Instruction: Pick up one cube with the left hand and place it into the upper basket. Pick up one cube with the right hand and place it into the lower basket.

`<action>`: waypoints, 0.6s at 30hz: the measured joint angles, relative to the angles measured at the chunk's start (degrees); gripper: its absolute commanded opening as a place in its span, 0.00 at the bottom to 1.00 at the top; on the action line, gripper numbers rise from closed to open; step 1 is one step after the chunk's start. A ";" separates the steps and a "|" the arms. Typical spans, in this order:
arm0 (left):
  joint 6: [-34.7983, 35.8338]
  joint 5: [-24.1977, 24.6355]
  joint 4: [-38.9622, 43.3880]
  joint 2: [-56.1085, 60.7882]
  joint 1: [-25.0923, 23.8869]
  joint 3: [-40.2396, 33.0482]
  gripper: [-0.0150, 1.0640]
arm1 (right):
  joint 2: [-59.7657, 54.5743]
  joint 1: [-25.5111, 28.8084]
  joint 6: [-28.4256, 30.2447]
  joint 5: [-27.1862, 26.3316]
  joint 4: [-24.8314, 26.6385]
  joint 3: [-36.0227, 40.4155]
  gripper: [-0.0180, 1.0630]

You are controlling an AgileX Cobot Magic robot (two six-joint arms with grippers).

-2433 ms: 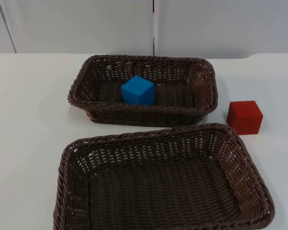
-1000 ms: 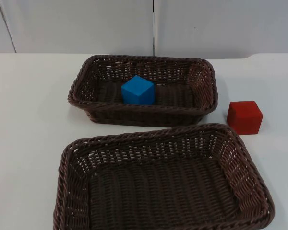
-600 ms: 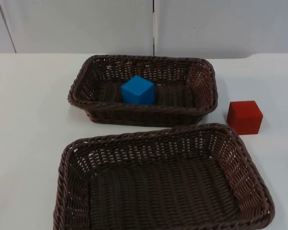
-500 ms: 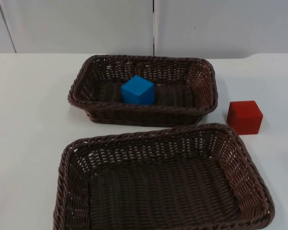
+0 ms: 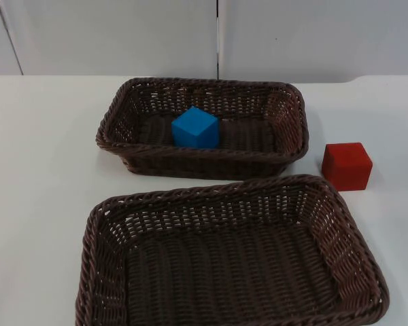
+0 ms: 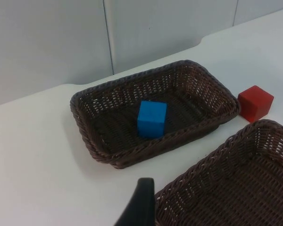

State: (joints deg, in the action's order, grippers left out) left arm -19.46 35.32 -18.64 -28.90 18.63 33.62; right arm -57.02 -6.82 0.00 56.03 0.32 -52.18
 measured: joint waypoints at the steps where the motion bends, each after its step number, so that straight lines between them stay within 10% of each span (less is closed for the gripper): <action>1: 0.00 0.00 0.09 0.00 0.00 0.00 0.79 | -1.61 0.00 0.00 -0.15 0.00 -0.78 0.99; 18: 0.00 0.00 0.09 0.00 0.00 0.00 0.79 | -18.94 0.00 0.98 -1.21 0.63 -2.51 0.99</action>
State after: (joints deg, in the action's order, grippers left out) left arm -19.46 35.32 -18.55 -28.90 18.63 33.62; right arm -75.97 -6.82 0.98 54.82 0.95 -54.70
